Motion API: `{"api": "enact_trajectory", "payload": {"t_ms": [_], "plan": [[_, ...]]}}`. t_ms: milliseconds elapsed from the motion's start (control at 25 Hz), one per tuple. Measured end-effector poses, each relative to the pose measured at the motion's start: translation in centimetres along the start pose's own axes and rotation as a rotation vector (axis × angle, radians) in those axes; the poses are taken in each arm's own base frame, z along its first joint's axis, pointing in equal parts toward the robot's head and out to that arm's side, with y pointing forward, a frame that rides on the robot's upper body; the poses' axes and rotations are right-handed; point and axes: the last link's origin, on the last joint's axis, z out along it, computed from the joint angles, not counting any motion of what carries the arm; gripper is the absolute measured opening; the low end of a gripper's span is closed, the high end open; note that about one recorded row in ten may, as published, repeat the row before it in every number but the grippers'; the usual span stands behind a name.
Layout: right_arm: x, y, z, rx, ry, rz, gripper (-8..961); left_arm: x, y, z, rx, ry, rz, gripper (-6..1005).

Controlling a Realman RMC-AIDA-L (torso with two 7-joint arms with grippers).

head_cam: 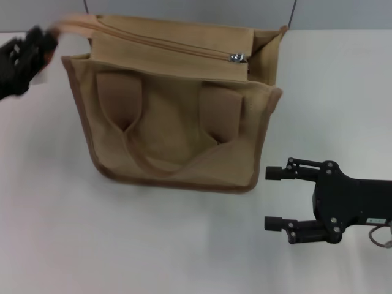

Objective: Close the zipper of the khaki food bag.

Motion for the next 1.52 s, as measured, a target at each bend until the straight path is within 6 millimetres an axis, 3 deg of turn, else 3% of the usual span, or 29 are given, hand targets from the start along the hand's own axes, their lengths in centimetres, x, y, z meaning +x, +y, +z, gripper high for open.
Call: {"api": "enact_trajectory", "payload": {"t_ms": [200,360,680,840,1520], "plan": [[-0.2,-0.5,0.7,-0.003,0.001,-0.001,803,0.1,0.0,-3.2,-0.072,-0.203,0.044,264],[-0.7,-0.9,1.4,-0.024,-0.006,-0.008,802,-0.3,1.9,-4.2,-0.218,-0.260,0.082,402],[-1.2,-1.2,2.5,-0.064,-0.012,-0.004,801,-2.5,6.2,-3.0,-0.513,-0.327,0.097,723],[-1.2,-1.2,2.9,-0.079,-0.012,0.005,801,-3.9,7.5,-1.8,-0.592,-0.378,0.100,821],[-1.1,-1.0,3.1,-0.096,-0.006,0.013,801,-5.0,7.9,-0.7,-0.616,-0.423,0.130,816]]}}
